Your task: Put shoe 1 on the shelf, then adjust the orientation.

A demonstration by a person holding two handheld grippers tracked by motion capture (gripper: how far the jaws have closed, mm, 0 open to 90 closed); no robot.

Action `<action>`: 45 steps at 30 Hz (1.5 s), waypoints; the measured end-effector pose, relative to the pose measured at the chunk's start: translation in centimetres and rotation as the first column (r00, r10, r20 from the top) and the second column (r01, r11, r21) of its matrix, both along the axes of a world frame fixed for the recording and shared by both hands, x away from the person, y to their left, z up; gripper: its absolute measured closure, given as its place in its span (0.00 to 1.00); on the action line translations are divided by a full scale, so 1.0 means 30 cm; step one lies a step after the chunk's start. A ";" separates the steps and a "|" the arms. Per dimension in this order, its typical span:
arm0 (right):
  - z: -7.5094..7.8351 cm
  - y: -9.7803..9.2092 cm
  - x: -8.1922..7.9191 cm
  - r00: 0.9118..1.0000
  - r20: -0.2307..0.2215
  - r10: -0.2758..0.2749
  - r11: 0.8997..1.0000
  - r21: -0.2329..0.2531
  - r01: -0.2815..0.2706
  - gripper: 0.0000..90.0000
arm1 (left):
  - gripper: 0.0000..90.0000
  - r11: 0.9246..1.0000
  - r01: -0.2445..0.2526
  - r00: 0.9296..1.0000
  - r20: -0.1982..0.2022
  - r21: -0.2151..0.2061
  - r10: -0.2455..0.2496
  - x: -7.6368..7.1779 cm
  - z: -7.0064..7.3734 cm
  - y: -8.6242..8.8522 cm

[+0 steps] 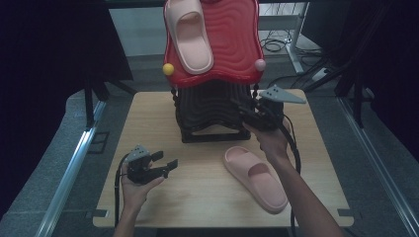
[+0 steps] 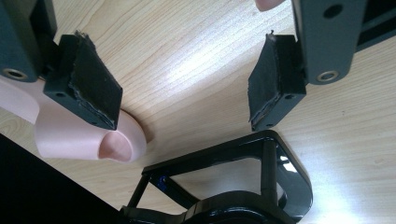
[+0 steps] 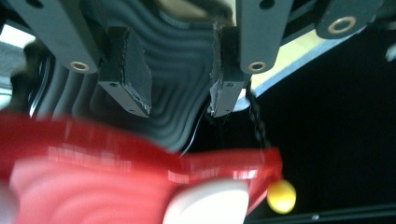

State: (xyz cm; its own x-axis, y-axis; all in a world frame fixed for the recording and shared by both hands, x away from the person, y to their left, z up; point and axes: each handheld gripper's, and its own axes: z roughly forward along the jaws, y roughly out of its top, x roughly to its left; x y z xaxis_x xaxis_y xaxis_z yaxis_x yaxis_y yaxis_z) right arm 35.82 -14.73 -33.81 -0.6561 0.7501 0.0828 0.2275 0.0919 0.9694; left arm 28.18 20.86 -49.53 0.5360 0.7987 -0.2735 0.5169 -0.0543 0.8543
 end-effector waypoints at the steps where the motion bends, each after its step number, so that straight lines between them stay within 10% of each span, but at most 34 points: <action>1: -0.014 -0.006 -0.006 1.000 -0.005 0.005 1.000 -0.005 -0.005 0.64 | 0.29 1.000 -0.002 1.000 0.000 0.000 0.002 0.001 -0.001 0.002; 16: -0.305 -0.131 -0.071 0.989 -0.139 0.050 0.998 -0.040 -0.056 0.64 | 0.30 1.000 -0.006 1.000 -0.002 0.006 0.006 0.004 -0.010 -0.003; 30: -0.414 -0.281 -0.123 0.990 -0.144 -0.001 0.996 -0.084 -0.011 0.69 | 0.29 1.000 -0.007 1.000 0.001 0.007 0.007 0.000 -0.006 -0.002; 45: -0.571 -0.517 -0.125 0.947 -0.310 -0.090 0.974 -0.225 0.019 0.96 | 0.29 1.000 0.015 1.000 0.002 0.027 -0.015 -0.003 -0.008 -0.029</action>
